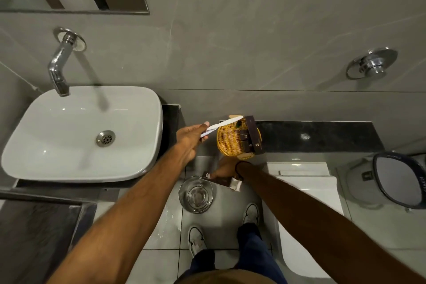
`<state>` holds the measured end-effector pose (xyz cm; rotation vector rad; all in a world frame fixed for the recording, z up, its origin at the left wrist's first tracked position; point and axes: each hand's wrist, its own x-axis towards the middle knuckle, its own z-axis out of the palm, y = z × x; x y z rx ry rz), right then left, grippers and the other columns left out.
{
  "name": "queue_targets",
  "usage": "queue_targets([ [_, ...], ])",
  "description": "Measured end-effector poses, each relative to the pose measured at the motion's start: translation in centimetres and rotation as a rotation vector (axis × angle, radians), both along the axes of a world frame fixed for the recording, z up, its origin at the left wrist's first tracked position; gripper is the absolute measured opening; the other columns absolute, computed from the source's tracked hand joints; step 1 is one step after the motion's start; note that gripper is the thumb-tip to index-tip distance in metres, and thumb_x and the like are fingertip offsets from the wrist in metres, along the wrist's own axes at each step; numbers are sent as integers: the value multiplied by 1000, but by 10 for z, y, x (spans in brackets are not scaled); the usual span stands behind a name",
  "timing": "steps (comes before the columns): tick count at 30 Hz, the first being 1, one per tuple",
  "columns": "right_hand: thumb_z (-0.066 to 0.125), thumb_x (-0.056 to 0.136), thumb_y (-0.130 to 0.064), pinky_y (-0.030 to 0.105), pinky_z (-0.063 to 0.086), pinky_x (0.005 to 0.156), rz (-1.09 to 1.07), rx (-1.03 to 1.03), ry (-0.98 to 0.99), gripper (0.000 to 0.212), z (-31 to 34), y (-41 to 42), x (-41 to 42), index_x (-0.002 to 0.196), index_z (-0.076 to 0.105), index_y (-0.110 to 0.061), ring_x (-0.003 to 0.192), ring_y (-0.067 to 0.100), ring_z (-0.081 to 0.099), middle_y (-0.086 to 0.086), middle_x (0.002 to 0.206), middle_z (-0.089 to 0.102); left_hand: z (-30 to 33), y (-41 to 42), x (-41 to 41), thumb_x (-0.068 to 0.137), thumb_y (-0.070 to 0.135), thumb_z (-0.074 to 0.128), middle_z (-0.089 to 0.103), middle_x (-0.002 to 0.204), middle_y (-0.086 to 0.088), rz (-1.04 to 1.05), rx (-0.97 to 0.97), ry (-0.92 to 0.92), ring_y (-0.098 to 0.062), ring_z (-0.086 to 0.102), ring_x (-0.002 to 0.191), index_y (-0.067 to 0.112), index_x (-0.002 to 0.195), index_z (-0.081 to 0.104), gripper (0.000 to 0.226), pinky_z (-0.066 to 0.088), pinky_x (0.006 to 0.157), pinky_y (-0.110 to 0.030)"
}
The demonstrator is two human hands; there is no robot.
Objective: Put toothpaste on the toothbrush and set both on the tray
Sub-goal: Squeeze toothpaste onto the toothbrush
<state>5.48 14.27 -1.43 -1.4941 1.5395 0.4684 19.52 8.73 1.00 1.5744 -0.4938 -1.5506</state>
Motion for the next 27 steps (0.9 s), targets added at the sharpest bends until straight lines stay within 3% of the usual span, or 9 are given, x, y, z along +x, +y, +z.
queue_targets([
  [1, 67, 93, -48, 33, 59, 78, 10, -62, 24, 41, -1, -1, 0, 102, 70, -8, 94, 29, 72, 15, 110, 74, -2, 2, 1, 82, 15, 83, 75, 65, -3, 12, 1, 5, -11, 67, 55, 7, 75, 75, 13, 53, 45, -15],
  [5, 68, 95, -41, 44, 56, 104, -47, -307, 60, 50, 1, -11, -18, 132, 62, -8, 119, 33, 65, 15, 129, 69, -14, 12, 11, 82, 14, 84, 74, 66, -4, 34, 23, -35, -9, 68, 50, 8, 73, 74, 15, 53, 44, -15],
  [9, 71, 91, -41, 41, 57, 100, -60, -713, -33, 52, 10, -8, -23, 133, 57, -13, 118, 30, 66, 11, 130, 67, -34, 25, 26, 84, 14, 82, 73, 74, -8, 45, 38, -152, -11, 67, 53, -5, 91, 77, 21, 52, 44, -13],
  [12, 74, 87, -45, 45, 47, 110, 142, -929, -8, 65, 20, -12, -18, 143, 53, -20, 132, 30, 56, 8, 145, 58, -46, 27, 33, 85, 15, 81, 73, 83, -14, 25, 33, -220, -14, 64, 58, -9, 102, 76, 30, 52, 44, -13],
  [14, 70, 92, -42, 47, 41, 117, 301, -894, 35, 61, 28, -16, -11, 148, 54, -23, 140, 30, 52, 7, 151, 55, -48, 28, 33, 86, 17, 81, 73, 79, -11, -13, 31, -253, -13, 64, 58, -8, 101, 77, 30, 53, 45, -14],
  [17, 61, 100, -33, 43, 56, 101, 346, -785, 47, 33, 25, -25, -9, 126, 73, -19, 118, 29, 68, 7, 127, 73, -55, 20, 26, 83, 20, 83, 76, 81, -14, -99, 51, -289, -14, 64, 54, -5, 98, 78, 30, 53, 50, -20],
  [19, 59, 101, -31, 44, 60, 93, 305, -695, 49, 29, 27, -22, -8, 118, 79, -19, 106, 30, 72, 8, 116, 77, -57, 23, 26, 82, 20, 85, 79, 88, -20, -111, 52, -316, -17, 64, 53, -4, 97, 80, 30, 54, 53, -24],
  [23, 68, 96, -34, 46, 61, 96, 185, -644, 15, 34, 24, -24, -26, 127, 74, -21, 110, 29, 72, 6, 122, 77, -63, 18, 5, 81, 17, 85, 79, 98, -26, -174, 57, -286, -16, 68, 54, -6, 101, 79, 31, 54, 47, -21],
  [27, 67, 95, -24, 42, 59, 98, 94, -512, 4, 26, 14, -46, -52, 115, 80, -14, 110, 30, 70, 8, 118, 77, -63, 2, -17, 78, 23, 88, 78, 99, -23, -220, 61, -231, -21, 72, 67, -5, 105, 77, 40, 62, 60, -27],
])
